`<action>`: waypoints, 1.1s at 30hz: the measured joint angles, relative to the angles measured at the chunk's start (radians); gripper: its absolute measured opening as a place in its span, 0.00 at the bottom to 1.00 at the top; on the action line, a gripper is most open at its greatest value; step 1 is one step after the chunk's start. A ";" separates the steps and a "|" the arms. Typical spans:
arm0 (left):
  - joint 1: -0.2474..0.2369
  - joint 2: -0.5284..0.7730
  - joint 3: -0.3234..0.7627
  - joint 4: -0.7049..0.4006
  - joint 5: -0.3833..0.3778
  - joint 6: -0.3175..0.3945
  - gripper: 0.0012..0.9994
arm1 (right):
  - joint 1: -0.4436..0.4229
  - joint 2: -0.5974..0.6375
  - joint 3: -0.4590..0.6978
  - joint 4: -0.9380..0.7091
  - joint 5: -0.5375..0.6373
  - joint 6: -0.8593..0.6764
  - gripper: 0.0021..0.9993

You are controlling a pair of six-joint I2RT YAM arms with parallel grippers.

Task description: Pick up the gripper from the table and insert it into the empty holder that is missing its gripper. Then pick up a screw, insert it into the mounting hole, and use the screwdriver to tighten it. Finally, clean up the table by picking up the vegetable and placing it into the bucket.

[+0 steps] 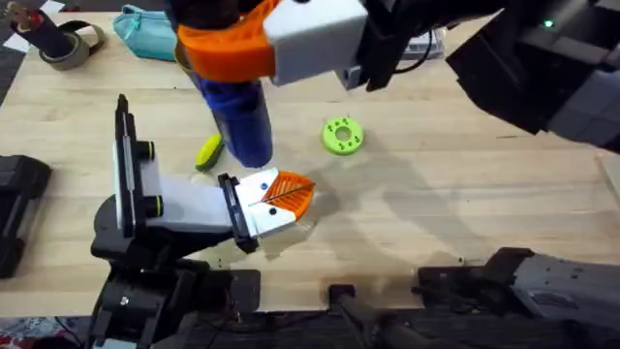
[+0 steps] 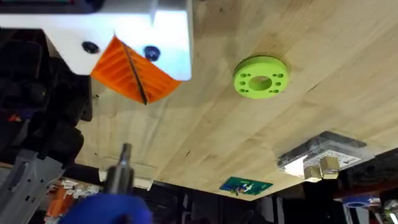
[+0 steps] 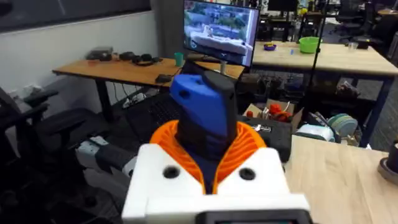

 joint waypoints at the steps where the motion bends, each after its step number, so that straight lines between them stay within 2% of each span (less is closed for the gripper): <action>1: 0.000 0.000 0.000 0.000 0.000 0.000 0.02 | 0.003 0.000 0.000 0.000 0.000 -0.007 0.04; 33: 0.000 0.000 0.000 0.000 0.000 0.000 0.02 | 0.021 0.000 -0.125 0.050 -0.004 -0.076 0.04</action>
